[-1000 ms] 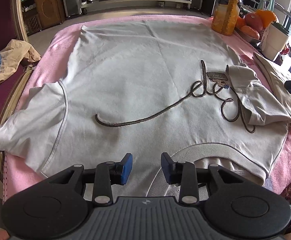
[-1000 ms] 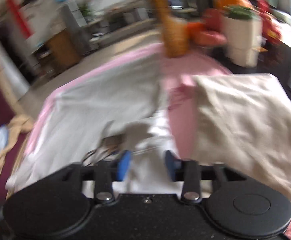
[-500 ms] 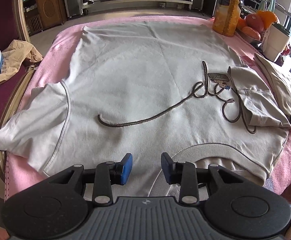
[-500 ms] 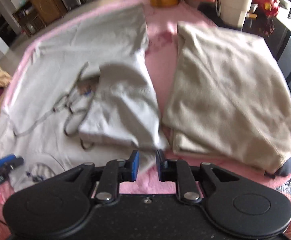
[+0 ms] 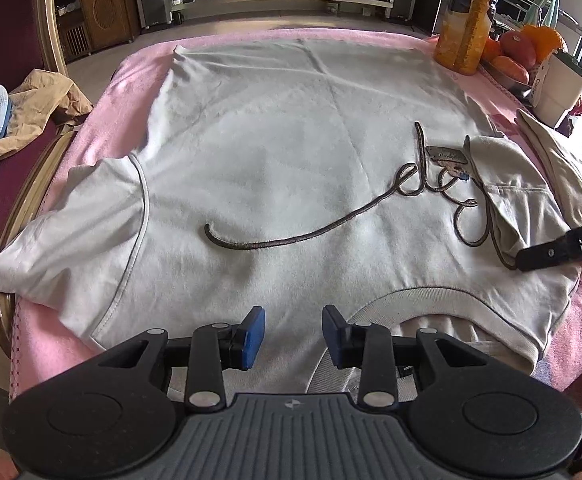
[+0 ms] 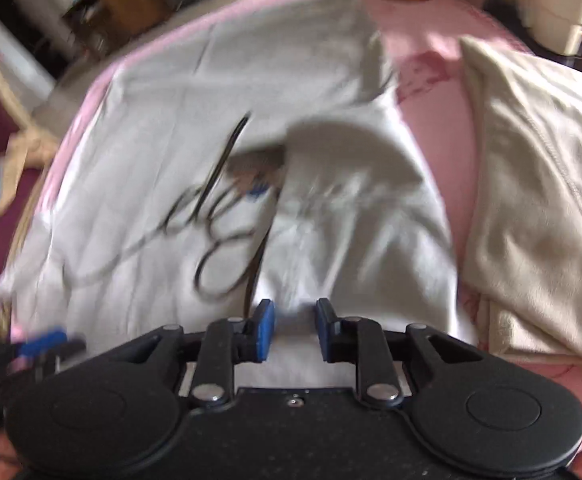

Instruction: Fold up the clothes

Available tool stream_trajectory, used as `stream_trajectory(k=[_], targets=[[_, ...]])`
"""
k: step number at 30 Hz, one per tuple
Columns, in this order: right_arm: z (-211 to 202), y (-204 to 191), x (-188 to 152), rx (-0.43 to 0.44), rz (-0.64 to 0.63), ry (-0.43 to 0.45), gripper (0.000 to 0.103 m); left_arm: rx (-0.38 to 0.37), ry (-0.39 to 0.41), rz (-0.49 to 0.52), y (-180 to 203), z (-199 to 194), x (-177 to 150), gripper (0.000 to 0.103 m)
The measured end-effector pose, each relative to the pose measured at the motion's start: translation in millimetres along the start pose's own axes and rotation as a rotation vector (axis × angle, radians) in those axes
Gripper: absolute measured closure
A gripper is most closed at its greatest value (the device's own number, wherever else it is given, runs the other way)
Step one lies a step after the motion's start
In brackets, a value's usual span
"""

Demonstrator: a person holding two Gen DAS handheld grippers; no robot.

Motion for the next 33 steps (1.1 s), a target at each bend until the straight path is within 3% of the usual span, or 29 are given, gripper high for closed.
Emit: stream_trajectory(k=[2,6,10,15,24,30,33], targets=[[-11,-8,-3,0.041,-0.025,-0.025,0.08,-0.003,0.0,-0.003,0,0,0,0.069],[-53,-9,38,0.086,0.012,0.118,0.081,-0.003,0.002,-0.01,-1,0,1,0.069],[-84,6,92,0.094,0.089,0.245,0.091,0.0,-0.006,-0.027,-5,3,1,0.069],[-52,35,123,0.051,0.169,0.233,0.091,0.005,-0.024,-0.038,-7,9,-1,0.069],[27,58,129,0.003,0.175,0.144,0.091,0.003,-0.006,-0.04,-7,14,4,0.069],[7,53,128,-0.002,0.158,0.237,0.089,-0.003,0.006,-0.027,-3,13,7,0.069],[-11,48,108,0.016,0.149,0.229,0.088,-0.008,0.009,-0.023,-2,11,6,0.069]])
Point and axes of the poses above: each gripper's, at about its wrist camera, not at the fingertips, and z roughly the way its jaws point, y to its right, x to its top, the point moved 8 cm from there along z, roughly the way its jaws point, and after that the axes turned 11 degrees about z, right-handed, at the moved point
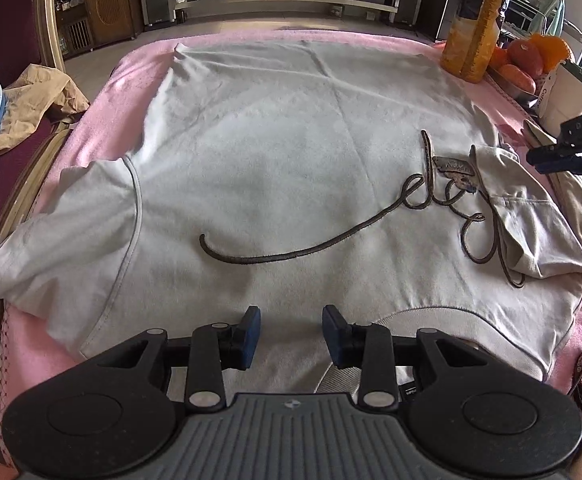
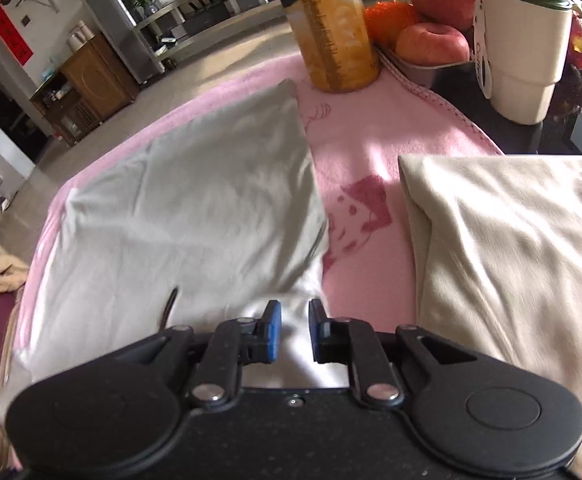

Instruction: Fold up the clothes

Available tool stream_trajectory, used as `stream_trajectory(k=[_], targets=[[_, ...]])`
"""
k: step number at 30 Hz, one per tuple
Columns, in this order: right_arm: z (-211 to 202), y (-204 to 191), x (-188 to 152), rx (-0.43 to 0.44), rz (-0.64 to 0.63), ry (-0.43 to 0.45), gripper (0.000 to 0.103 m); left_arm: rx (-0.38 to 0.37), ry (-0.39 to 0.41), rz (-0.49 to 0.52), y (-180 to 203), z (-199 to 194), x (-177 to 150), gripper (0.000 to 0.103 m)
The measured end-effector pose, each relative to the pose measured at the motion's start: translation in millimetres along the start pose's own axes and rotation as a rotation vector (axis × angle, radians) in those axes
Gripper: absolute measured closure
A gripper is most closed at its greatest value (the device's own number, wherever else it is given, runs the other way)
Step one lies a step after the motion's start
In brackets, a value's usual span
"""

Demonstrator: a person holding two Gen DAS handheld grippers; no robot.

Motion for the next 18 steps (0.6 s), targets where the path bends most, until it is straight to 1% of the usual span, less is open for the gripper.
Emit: stream_trajectory(k=[2,5,7,8,9,10,11,13,14,15,17,18], targets=[[-8,-2,-18,0.026,-0.009,-0.039,0.088,-0.003,-0.002,0.004,1,0,0,0.069],[-6,2,-51,0.043,0.021,-0.119,0.088,-0.013,-0.016,0.002,2,1,-3,0.068],[-4,3,-71,0.048,0.03,-0.17,0.086,-0.034,-0.029,-0.019,0,1,-7,0.066],[-6,2,-79,0.05,0.024,-0.186,0.083,-0.045,-0.036,-0.04,-4,-1,-8,0.065],[-11,-2,-83,0.057,0.002,-0.181,0.074,-0.056,-0.043,-0.063,-7,-3,-10,0.065],[-19,-6,-84,0.08,-0.013,-0.162,0.071,-0.058,-0.052,-0.095,-13,-6,-12,0.065],[-30,-11,-83,0.124,-0.014,-0.126,0.07,-0.053,-0.054,-0.137,-23,-11,-13,0.066],[-52,-20,-74,0.244,0.014,-0.054,0.068,-0.029,-0.027,-0.241,-52,-28,-12,0.066],[-64,-24,-69,0.308,0.031,-0.02,0.064,-0.014,-0.01,-0.296,-69,-37,-12,0.066],[-74,-28,-64,0.367,0.046,0.012,0.062,0.007,0.008,-0.343,-87,-44,-11,0.066],[-89,-35,-55,0.461,0.073,0.061,0.06,0.085,0.016,-0.441,-130,-56,-12,0.068],[-91,-38,-53,0.49,0.087,0.072,0.059,0.132,0.002,-0.449,-147,-59,-12,0.069]])
Point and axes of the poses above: each gripper's, at about its wrist camera, not at the fingertips, and z roughly the way its jaws point, y to its right, x to its top, the point moved 8 cm from there along z, roughly the way its jaws point, and after that the axes turned 11 degrees about z, right-handed, at the moved point
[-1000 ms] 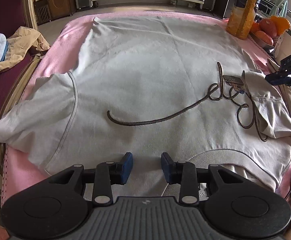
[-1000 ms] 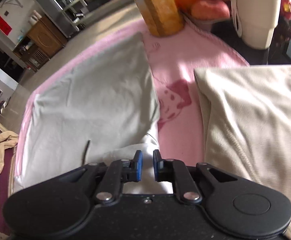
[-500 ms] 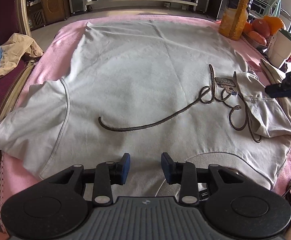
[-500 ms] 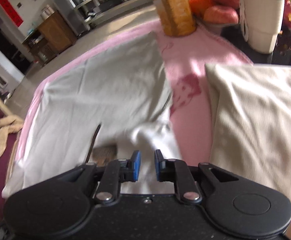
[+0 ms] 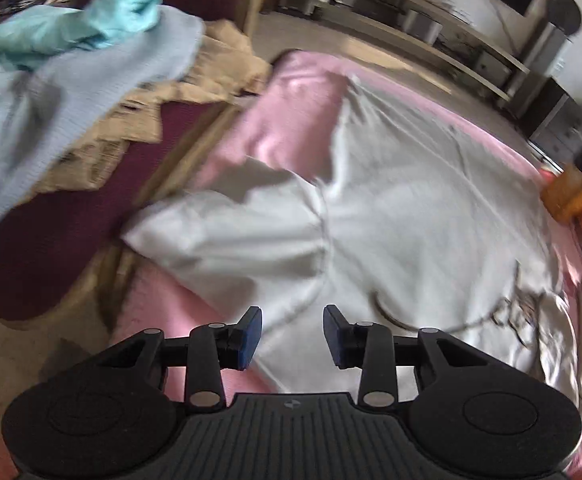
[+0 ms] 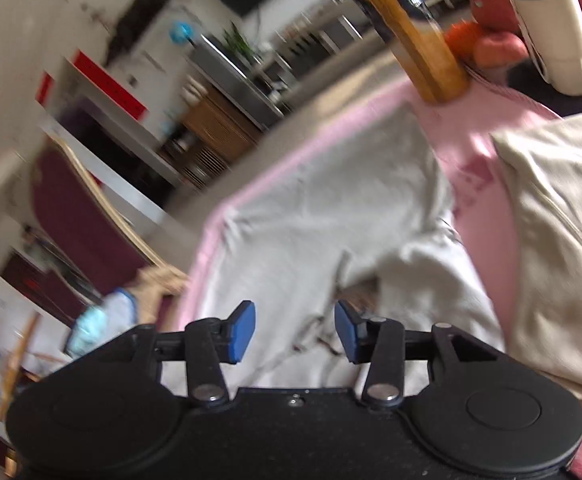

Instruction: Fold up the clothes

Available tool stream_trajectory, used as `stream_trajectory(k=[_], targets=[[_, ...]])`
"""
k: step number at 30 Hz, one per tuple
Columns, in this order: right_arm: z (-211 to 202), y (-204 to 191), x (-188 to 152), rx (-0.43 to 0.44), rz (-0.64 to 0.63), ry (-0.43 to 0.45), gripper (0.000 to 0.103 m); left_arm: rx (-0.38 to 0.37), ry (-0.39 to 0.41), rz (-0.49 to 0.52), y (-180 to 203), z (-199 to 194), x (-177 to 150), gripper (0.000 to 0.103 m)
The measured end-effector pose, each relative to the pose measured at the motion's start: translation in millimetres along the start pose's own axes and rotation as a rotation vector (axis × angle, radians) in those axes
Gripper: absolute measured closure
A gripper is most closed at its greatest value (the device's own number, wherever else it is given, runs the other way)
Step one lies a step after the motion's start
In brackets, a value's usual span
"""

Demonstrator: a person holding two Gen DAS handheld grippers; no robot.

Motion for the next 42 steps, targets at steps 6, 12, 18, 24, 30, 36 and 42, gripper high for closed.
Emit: stream_trajectory(k=[6,12,18,24,30,36,42], targets=[[11,-8,1,0.091,0.056,-0.013,0.058,0.207,-0.031,0.069,-66,6,43,0.07],[23,-7,-2,0.084,0.076,-0.05,0.056,0.214,-0.095,0.135,-67,37,42,0.067],[27,-5,-6,0.076,0.077,-0.065,0.053,0.217,-0.156,0.157,-65,55,36,0.067],[31,-3,-9,0.062,0.071,-0.081,0.051,0.27,-0.155,0.192,-61,56,35,0.098],[28,4,-7,0.053,0.093,-0.072,0.05,0.297,-0.012,0.263,-41,31,47,0.103],[20,11,-2,0.061,0.126,-0.054,0.05,0.24,0.179,0.385,21,-20,57,0.103],[11,17,5,0.073,0.157,-0.035,0.05,0.178,0.281,0.651,118,-38,34,0.103]])
Point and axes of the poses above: each gripper's, at about its wrist camera, not at the fingertips, and z roughly the way its jaws point, y to its right, x to its top, the point moved 8 cm from there along z, roughly the way its jaws point, and after that the axes turned 11 degrees about z, right-handed, at the moved point
